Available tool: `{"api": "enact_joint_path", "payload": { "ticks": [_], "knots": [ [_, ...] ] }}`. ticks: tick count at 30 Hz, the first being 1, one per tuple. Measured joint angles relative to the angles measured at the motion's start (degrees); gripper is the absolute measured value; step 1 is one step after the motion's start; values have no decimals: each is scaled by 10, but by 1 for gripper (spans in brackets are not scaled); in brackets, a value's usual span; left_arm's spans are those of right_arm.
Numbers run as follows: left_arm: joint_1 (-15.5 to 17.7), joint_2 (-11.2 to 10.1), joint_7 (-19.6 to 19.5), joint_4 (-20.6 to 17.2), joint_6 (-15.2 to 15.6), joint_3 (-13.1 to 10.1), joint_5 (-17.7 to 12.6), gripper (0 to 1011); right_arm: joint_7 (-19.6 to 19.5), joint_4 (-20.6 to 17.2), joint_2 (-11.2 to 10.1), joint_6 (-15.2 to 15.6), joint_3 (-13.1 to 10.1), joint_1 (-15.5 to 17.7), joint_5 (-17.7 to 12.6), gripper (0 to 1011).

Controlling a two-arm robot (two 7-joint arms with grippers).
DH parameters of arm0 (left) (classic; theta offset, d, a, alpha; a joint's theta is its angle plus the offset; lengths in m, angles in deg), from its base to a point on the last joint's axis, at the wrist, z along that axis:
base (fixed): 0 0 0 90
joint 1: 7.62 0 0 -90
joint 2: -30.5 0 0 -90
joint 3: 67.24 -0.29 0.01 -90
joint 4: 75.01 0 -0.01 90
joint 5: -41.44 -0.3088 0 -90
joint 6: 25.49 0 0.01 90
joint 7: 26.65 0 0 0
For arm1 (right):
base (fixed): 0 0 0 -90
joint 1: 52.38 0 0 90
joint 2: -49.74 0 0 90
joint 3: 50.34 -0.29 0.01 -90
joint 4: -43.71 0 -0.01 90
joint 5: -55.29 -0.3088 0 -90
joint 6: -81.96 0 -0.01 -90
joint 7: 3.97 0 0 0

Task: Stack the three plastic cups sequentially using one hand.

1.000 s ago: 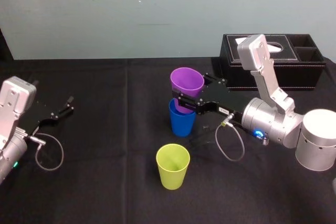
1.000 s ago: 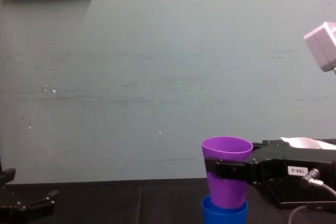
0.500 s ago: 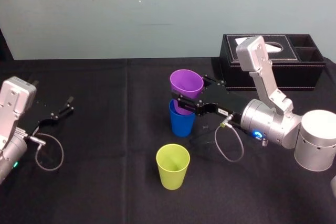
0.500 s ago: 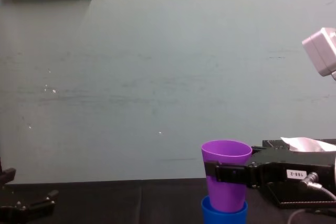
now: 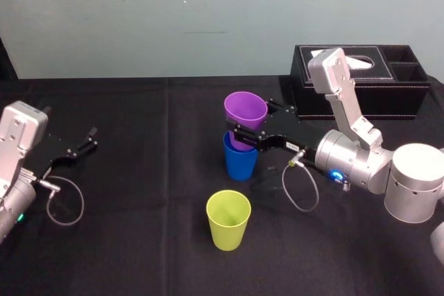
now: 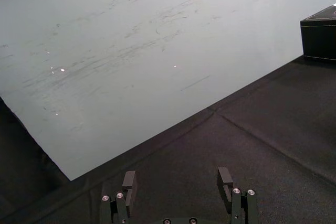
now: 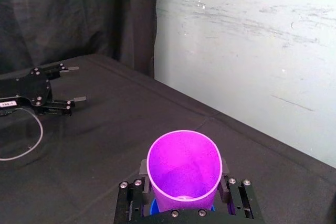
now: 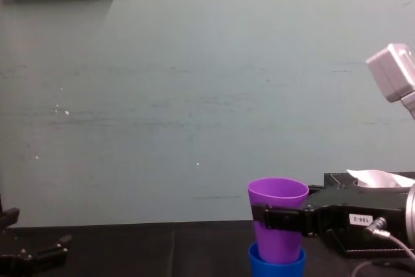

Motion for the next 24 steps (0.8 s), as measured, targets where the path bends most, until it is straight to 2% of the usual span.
{"api": "enact_joint_path", "payload": {
  "ticks": [11,20,24],
  "knots": [
    [0,0,0,0,0,0,0,1011,8,25,9,-13,3,-5,3,730],
    [0,0,0,0,0,0,0,1011,8,24,8,-13,3,-5,3,733],
    [0,0,0,0,0,0,0,1011,8,23,8,-12,3,-5,3,831]
  ]
}}
